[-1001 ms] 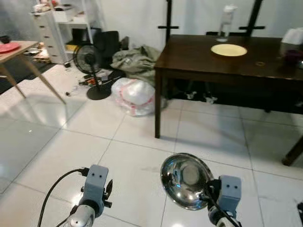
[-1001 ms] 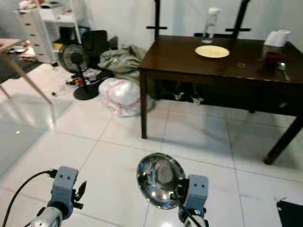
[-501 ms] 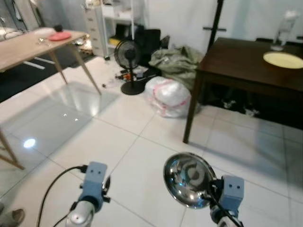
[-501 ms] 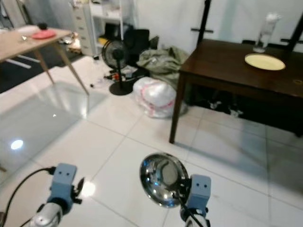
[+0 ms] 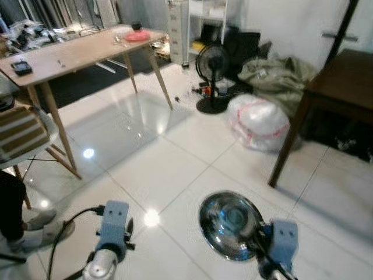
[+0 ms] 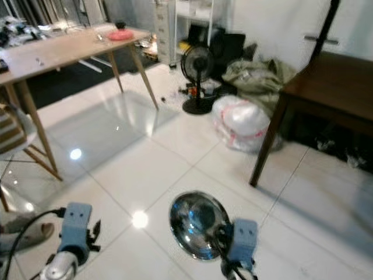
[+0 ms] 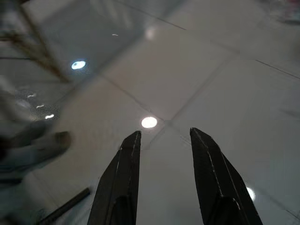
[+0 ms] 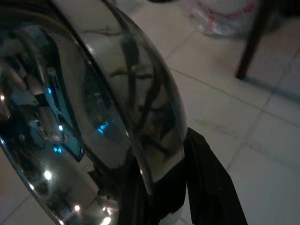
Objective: Setting the table
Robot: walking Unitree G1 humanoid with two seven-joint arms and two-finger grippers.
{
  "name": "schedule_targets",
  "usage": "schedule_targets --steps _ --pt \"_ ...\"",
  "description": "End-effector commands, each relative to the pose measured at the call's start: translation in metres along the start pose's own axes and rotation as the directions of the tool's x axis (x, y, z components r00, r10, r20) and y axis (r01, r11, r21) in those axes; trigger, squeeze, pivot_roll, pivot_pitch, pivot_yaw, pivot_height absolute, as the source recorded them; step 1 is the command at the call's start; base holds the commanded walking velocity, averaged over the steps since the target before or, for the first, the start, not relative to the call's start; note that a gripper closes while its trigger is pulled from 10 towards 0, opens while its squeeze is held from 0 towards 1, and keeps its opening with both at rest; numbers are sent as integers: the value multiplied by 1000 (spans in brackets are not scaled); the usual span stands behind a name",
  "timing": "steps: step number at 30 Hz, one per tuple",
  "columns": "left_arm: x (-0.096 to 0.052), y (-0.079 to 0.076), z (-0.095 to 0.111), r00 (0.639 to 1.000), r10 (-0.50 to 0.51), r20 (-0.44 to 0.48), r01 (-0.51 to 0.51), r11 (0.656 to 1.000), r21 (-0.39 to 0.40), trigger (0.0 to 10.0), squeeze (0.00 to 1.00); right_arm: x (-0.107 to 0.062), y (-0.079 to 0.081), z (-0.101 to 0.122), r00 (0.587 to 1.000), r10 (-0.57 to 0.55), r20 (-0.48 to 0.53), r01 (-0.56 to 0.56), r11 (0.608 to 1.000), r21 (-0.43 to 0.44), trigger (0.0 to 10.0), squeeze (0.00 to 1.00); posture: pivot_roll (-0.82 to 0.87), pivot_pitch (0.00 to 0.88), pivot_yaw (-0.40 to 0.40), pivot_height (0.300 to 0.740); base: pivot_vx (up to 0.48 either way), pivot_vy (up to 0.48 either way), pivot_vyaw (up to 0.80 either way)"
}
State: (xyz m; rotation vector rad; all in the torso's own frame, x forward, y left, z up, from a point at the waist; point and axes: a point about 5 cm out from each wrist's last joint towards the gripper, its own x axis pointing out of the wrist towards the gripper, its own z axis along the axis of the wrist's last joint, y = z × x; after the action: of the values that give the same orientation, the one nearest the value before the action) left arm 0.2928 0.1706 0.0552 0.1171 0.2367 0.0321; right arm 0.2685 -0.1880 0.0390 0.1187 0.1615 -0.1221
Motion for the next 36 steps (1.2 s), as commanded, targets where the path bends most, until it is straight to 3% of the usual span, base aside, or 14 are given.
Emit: schedule_targets --steps 1,26,31,36 --pt "-3 4 -12 998 37 -44 -37 999 6 10000 0 -3 4 -2 1000 18 10 -18 1000 0 10000 0 -28 60 108 740 480 0 0" --pt "1 1 -9 999 41 -18 -40 999 31 10000 0 0 9 8 997 52 61 -54 998 33 10000 0 -34 44 106 740 480 0 0" --pt "1 0 -7 999 39 -1 -39 998 40 10000 0 0 12 10 995 69 76 -70 997 21 10000 0 -34 44 106 740 480 0 0" --pt "2 0 1 999 35 32 -36 998 46 10000 0 2 22 28 982 117 146 -114 993 -30 10000 0 -25 51 107 740 480 0 0"
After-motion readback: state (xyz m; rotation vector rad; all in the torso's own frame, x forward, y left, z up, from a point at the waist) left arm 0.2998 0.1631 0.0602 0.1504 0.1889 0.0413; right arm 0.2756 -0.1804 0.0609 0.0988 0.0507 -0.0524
